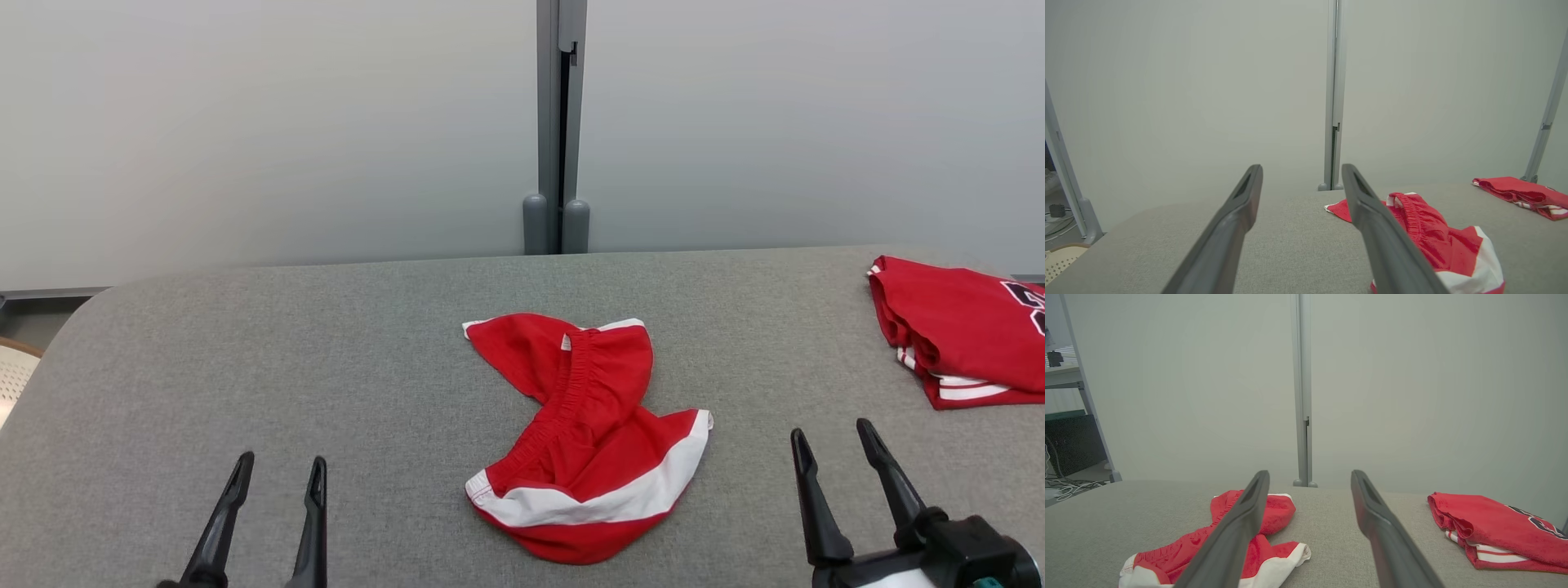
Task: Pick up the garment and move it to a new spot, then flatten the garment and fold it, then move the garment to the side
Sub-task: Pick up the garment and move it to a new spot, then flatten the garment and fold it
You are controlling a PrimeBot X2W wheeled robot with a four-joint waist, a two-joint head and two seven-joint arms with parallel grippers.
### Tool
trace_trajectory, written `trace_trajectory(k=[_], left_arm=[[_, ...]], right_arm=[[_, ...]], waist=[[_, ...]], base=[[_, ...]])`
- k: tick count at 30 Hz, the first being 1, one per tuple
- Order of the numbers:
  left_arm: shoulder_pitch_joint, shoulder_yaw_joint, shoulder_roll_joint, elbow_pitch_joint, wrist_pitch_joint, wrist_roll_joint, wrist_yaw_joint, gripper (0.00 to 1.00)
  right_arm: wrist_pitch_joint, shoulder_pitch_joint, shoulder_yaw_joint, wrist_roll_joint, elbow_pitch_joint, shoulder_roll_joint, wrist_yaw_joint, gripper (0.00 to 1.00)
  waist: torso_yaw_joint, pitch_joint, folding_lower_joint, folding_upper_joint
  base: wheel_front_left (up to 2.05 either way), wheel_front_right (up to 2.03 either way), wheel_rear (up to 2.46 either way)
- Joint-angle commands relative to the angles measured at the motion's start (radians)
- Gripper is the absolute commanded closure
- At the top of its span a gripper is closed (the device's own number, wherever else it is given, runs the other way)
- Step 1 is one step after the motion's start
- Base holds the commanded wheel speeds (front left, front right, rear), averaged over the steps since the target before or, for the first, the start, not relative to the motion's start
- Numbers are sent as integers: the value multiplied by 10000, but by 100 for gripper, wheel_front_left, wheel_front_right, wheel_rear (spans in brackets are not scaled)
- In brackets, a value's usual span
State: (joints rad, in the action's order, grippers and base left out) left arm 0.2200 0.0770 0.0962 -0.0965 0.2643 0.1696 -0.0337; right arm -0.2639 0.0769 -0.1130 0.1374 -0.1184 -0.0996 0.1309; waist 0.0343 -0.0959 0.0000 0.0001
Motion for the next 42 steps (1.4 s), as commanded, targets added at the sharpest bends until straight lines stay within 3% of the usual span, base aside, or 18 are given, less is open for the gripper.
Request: trace_trajectory(k=[1, 6, 35, 39, 42], left_arm=[[225, -106, 30, 8, -5, -345, 91, 0], [728, -314, -169, 499, -5, -963, 139, 0], [359, -695, -423, 1060, -5, -1251, -350, 0], [265, -547, -411, 1251, -5, -1286, -528, 0], [-181, -71, -77, 1812, -5, -1373, -790, 0]], right_arm=[[-4, 210, -30, -42, 4, 20, -5, 0], [-4, 662, -121, -185, -53, 8, -5, 0], [-4, 558, -367, -217, -145, 109, -5, 0], [-4, 525, -391, -180, -130, 117, -5, 0], [-4, 423, -497, -146, -145, 52, -5, 0]], waist=[[-7, -48, 0, -1], [-77, -116, 0, -1], [-229, -10, 0, -1], [-249, 0, 0, -1], [-248, 145, 0, -1]], base=[[0, 0, 0], [0, 0, 0], [0, 0, 0], [0, 0, 0], [0, 0, 0]])
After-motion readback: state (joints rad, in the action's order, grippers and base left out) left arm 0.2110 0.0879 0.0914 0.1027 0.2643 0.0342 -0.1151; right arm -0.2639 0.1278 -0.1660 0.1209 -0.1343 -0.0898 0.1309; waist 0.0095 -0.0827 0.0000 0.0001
